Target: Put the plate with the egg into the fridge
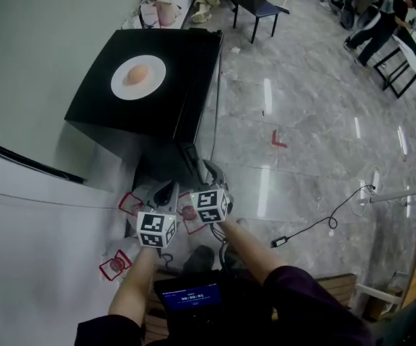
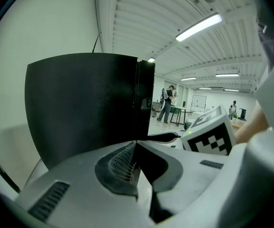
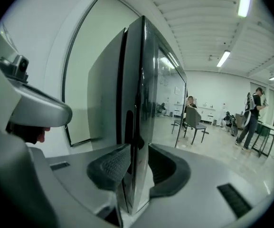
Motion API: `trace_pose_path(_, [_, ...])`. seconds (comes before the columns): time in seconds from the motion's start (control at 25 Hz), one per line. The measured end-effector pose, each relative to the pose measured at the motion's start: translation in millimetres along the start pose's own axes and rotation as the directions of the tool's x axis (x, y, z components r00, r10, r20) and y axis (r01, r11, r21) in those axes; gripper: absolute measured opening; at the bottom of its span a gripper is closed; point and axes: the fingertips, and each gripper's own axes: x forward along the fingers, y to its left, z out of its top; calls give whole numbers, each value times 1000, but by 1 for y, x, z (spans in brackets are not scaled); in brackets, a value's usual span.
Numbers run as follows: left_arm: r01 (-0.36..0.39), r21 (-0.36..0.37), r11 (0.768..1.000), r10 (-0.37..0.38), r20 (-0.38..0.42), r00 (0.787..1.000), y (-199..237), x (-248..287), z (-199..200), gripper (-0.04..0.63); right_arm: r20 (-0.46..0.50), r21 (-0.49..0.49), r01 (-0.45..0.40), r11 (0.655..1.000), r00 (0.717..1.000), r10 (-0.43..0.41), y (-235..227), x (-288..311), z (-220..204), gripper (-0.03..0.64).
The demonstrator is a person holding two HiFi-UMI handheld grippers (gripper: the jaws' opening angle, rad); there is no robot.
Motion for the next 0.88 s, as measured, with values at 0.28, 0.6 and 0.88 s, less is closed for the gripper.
trace_pose_path(0.28, [8, -26, 1000, -8, -15, 1000, 10, -9, -8, 11, 31, -27, 79, 997, 996, -78, -2, 3, 6, 95])
trace_pose_path(0.6, [15, -27, 1000, -15, -14, 1000, 9, -7, -12, 11, 26, 48, 47, 998, 999, -48, -1, 2, 4, 75])
trace_pose_path(0.88, [49, 20, 999, -49, -7, 999, 1, 8, -4, 11, 33, 53, -11, 999, 999, 9, -3, 1, 5, 71])
